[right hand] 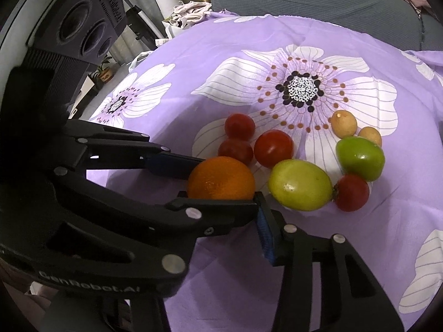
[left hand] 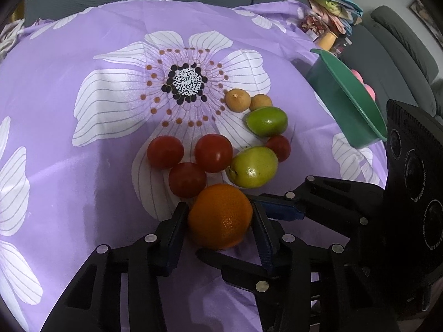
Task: Organize fruits
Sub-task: 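Grasp the second orange with the right gripper, then carry the second orange into the green bowl and open the right gripper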
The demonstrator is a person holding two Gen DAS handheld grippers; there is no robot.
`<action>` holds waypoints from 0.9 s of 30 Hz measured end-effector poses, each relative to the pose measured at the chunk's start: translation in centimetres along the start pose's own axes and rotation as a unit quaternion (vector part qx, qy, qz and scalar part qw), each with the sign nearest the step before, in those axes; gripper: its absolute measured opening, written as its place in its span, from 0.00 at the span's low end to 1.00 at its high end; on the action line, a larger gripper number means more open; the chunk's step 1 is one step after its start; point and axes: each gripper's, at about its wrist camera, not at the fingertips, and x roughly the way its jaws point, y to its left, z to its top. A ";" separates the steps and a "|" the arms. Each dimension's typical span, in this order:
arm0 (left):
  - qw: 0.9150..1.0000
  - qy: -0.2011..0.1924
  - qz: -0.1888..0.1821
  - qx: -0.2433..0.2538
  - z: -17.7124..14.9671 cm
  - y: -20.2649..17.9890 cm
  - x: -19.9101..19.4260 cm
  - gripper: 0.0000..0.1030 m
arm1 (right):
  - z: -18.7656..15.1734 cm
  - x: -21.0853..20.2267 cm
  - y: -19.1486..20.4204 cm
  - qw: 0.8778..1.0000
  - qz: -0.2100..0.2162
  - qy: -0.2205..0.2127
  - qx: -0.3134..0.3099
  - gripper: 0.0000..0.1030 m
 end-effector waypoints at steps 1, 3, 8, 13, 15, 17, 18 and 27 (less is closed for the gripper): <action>1.000 0.000 -0.001 0.000 0.0 -0.1 0.0 0.45 | 0.1 0.0 0.0 1.000 0.000 -0.001 0.001 0.45; 1.000 0.000 -0.002 0.000 -0.1 -0.2 0.0 0.45 | 0.0 0.0 0.1 1.000 -0.001 -0.002 0.003 0.45; 1.000 -0.001 -0.001 0.009 0.0 -1.2 -0.3 0.45 | -0.3 -1.0 -0.1 1.000 -0.005 -0.012 0.006 0.45; 0.999 -0.006 0.007 0.034 0.5 -3.3 -1.0 0.45 | -0.9 -2.9 -0.7 0.999 -0.010 -0.036 0.011 0.45; 0.999 -0.009 0.009 0.044 0.9 -4.2 -1.1 0.45 | -1.1 -3.8 -1.1 0.999 -0.013 -0.046 0.014 0.45; 0.998 -0.011 0.012 0.056 1.3 -5.3 -1.3 0.45 | -1.3 -4.8 -1.5 0.998 -0.017 -0.058 0.018 0.45; 0.998 -0.012 0.014 0.065 1.6 -6.0 -1.4 0.45 | -1.4 -5.4 -1.8 0.998 -0.018 -0.064 0.020 0.45; 0.991 -0.016 0.021 0.130 4.2 -11.8 -0.9 0.45 | -2.6 -10.2 -5.2 0.990 -0.042 -0.121 0.057 0.45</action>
